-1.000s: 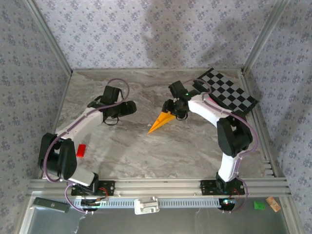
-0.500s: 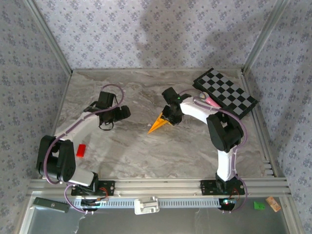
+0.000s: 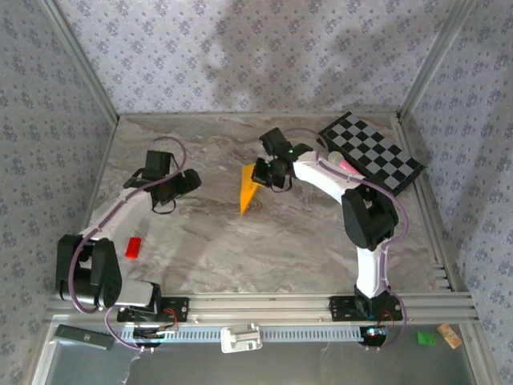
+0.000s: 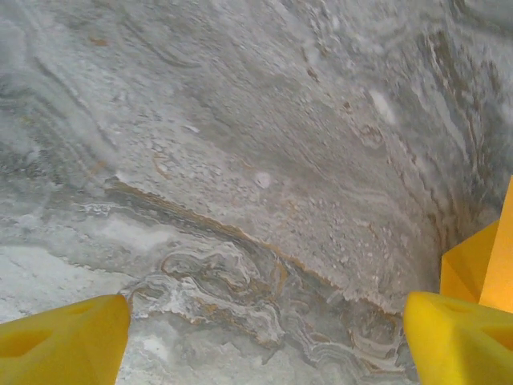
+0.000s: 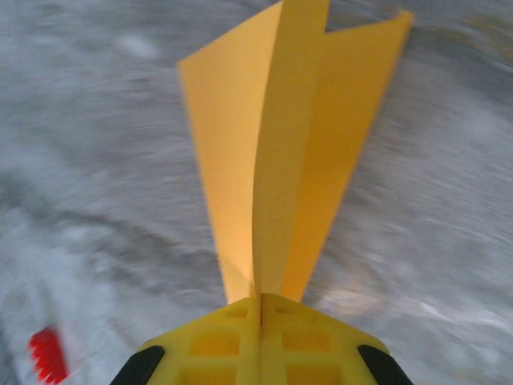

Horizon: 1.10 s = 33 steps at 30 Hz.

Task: Fold a paper plane with a square sheet of paper (pick it up from the middle)
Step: Turn over a paper plane at the center of the table.

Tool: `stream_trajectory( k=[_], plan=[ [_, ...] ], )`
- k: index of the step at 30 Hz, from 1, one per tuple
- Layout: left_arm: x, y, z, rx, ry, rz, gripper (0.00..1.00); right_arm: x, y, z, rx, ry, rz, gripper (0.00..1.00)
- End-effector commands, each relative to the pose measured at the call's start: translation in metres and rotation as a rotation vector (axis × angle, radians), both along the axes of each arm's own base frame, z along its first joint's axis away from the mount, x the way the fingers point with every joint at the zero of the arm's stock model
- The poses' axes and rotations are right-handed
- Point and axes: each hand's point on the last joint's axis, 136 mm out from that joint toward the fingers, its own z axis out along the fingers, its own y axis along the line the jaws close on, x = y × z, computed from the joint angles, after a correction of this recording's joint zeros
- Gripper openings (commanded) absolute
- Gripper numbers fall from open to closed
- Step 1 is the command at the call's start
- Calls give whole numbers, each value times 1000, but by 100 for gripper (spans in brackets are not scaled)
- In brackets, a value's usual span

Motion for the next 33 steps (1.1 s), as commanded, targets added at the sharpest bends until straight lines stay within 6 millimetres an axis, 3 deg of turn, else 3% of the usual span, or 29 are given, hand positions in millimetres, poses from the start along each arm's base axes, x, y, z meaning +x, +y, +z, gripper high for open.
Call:
stream_trajectory(
  k=[1,6,11,14,22,27,33],
  plan=[
    [-1,3,-6,-138,11,66,88,-3,45,21,132,-87,244,1],
    [1,5,-15,-233,23,106,86,-6,71,20,271,-73,351,2],
    [0,4,-18,-246,36,120,82,-9,77,-4,314,-19,385,4],
    [-1,-1,-26,-282,58,117,77,-10,73,-25,300,-7,405,4],
    [-2,-41,-39,-401,106,-3,63,-13,49,-69,257,55,357,5],
    [-4,-69,-49,-415,161,-94,62,-14,33,-85,222,85,326,17],
    [-1,-99,-55,-446,195,-179,57,-14,26,-93,205,100,310,18]
  ],
)
